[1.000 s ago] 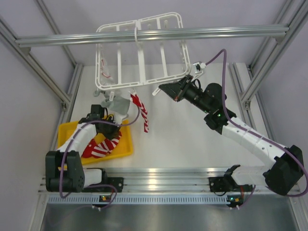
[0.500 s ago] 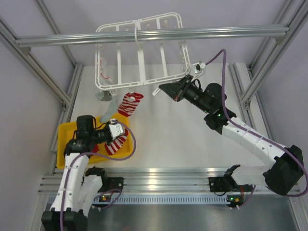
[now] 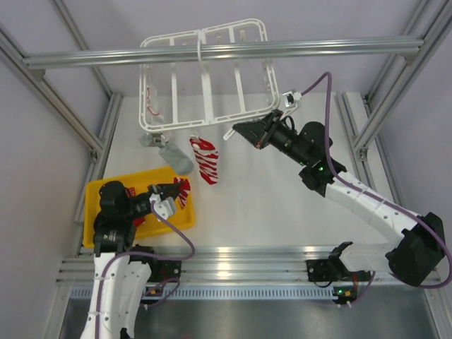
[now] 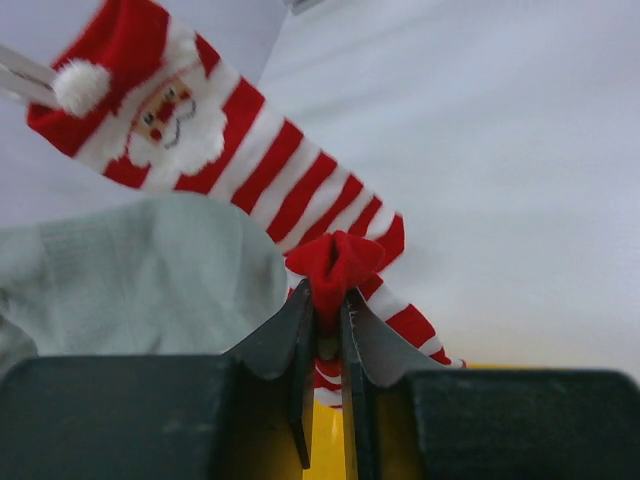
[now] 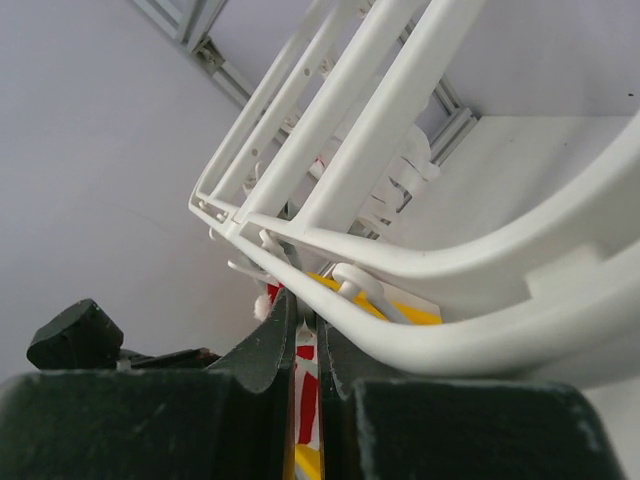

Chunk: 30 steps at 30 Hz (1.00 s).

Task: Clip the socks to the hanger
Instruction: Pick up the sock from the bin, then clamp the sock onto the hanger.

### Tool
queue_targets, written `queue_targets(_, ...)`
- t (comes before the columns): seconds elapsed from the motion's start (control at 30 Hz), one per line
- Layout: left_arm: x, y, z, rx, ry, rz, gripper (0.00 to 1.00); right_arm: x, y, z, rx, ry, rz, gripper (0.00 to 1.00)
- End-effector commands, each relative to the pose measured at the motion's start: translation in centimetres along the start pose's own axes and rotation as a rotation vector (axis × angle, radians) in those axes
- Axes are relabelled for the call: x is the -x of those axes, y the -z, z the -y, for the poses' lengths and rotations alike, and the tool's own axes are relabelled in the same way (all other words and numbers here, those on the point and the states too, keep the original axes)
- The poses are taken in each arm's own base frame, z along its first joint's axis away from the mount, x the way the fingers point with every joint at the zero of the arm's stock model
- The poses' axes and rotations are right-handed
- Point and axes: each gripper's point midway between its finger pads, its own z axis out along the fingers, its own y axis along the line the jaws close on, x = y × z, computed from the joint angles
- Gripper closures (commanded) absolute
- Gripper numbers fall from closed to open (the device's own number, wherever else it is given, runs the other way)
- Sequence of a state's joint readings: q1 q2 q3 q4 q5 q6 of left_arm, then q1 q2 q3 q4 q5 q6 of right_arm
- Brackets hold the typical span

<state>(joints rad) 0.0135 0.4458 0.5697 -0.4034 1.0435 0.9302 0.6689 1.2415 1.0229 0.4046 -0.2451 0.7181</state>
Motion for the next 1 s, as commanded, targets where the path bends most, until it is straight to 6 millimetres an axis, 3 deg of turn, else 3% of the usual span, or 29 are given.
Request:
queue_targets(0.0,3.7,-0.4,-2.2,0.024,-0.132,0.148,1.0,1.9,-0.5,-1.6,0.06,0.014,0.035,1.0)
queue_targets(0.2,6.1,-1.0,-3.3,-0.031,-0.079,0.235,1.0,1.8,-1.1,-1.6,0.066,0.013,0.026,1.0)
queue_targets(0.23,7.8,-1.4,-3.5,-0.049,-0.1,0.285,1.0,1.8,-1.1,-1.6,0.065,0.011,0.025,1.0)
queue_targets(0.27,8.1,-1.7,-4.0,-0.034,-0.063,0.285,1.0,1.8,-1.2,-1.6,0.065,0.012,0.025,1.0)
queue_targets(0.37,9.4,-3.6,-4.8,-0.053,0.039,0.299,1.0,1.7,-1.5,-1.6,0.065,0.011,0.02,1.0)
queue_targets(0.4,10.1,-4.8,-4.1,-0.093,0.101,0.313,1.0,1.7,-1.6,-1.6,0.063,0.009,0.02,1.0)
queue_targets(0.43,11.2,-5.3,-4.6,-0.087,0.114,0.331,1.0,1.8,-1.7,-1.4,0.058,0.009,0.023,1.0)
queue_targets(0.6,13.4,-9.3,-4.6,-0.039,0.199,0.306,1.0,2.0,-1.6,-1.4,0.047,0.007,0.027,1.0)
queue_targets(0.7,13.0,-10.8,-4.3,-0.01,0.213,0.259,1.0,2.1,-1.3,-1.7,0.054,0.007,0.026,1.0)
queue_targets(0.83,10.8,-11.4,-7.1,0.171,0.251,0.153,1.0,1.9,-0.9,-1.8,0.06,0.027,0.022,1.0)
queue_targets(0.97,10.3,-10.8,-9.1,0.3,0.225,0.155,1.0,1.6,-0.7,-1.8,0.063,0.026,0.011,1.0)
